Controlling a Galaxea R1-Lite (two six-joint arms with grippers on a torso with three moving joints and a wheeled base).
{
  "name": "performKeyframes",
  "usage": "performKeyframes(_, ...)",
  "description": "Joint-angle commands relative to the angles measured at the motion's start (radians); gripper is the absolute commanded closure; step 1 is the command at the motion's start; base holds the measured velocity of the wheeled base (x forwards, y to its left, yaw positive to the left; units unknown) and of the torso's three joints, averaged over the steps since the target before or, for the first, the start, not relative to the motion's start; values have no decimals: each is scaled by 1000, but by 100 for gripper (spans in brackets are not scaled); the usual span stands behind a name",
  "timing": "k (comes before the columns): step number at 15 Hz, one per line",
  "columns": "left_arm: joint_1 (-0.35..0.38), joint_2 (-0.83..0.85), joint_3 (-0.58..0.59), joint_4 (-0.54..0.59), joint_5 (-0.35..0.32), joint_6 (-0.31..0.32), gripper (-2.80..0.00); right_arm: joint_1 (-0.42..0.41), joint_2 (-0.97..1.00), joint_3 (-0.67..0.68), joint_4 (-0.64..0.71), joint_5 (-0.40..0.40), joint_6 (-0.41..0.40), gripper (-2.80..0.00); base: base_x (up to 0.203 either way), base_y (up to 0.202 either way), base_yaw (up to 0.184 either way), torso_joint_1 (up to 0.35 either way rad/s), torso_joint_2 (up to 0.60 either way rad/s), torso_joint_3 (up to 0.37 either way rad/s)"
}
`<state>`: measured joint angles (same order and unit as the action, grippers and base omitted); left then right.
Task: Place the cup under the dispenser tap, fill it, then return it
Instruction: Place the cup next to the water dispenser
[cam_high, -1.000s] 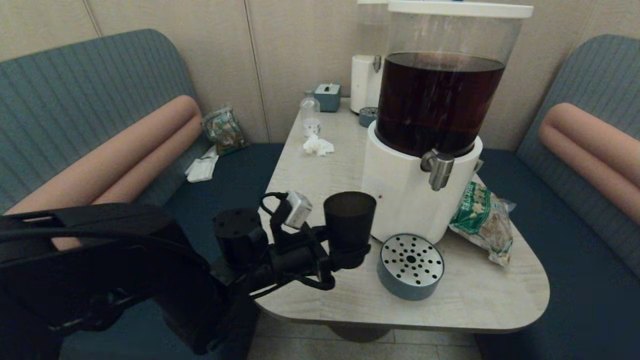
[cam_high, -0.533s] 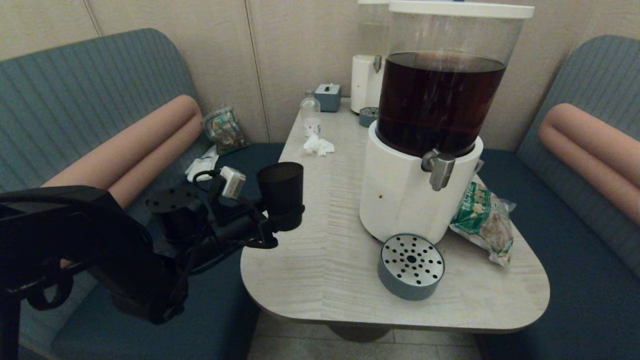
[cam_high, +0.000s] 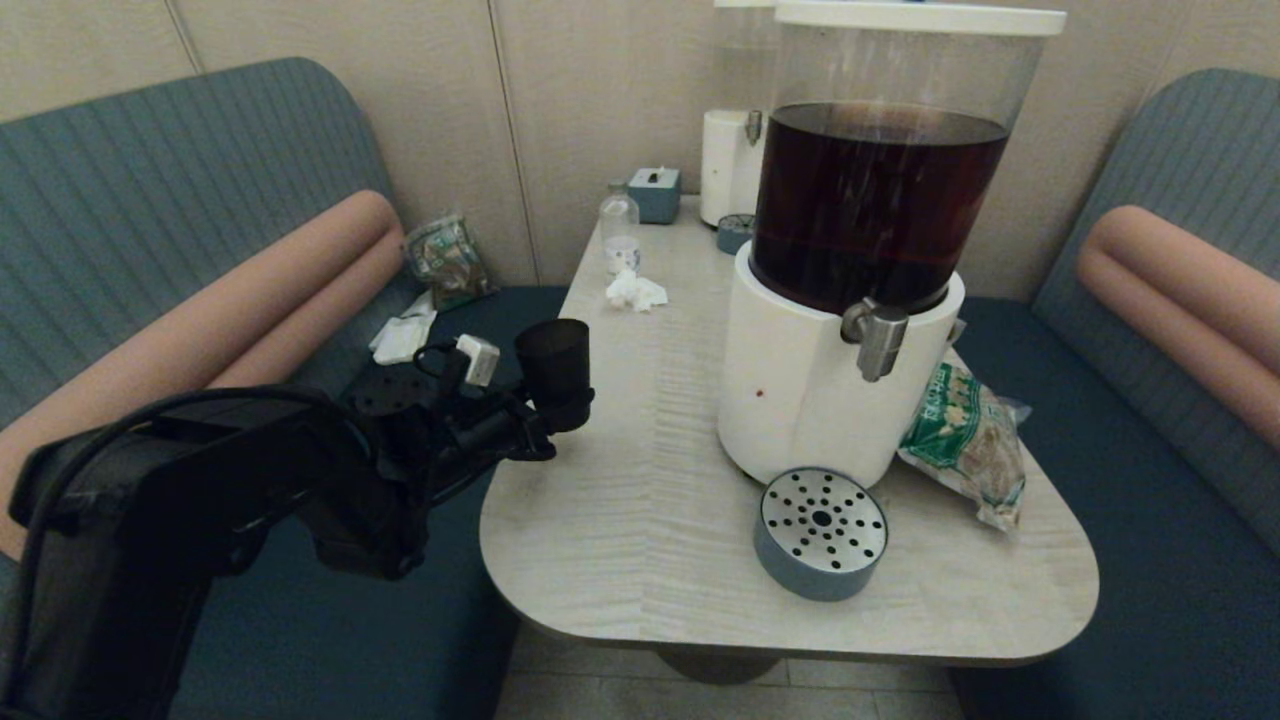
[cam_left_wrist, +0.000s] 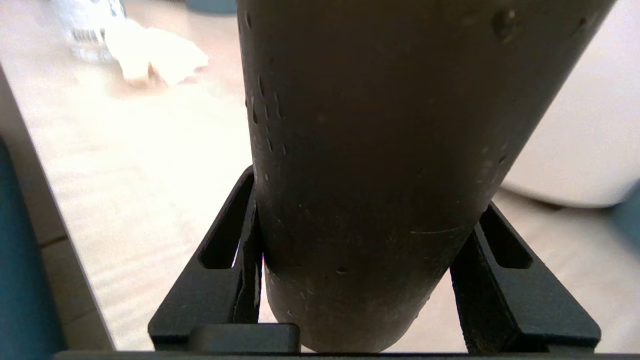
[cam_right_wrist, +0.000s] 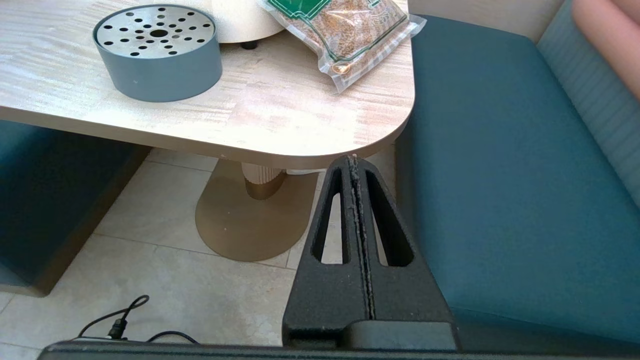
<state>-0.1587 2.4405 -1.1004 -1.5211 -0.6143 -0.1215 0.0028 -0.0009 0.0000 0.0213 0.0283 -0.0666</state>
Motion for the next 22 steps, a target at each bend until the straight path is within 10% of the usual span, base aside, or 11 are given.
performKeyframes(1, 1, 111, -63, -9, -2, -1, 0, 0, 1, 1, 0, 1, -1, 0, 0, 0, 0, 0, 0, 0)
performKeyframes(22, -51, 220, -185, -9, 5, -15, 0, 0, 1, 1, 0, 1, -1, 0, 0, 0, 0, 0, 0, 0)
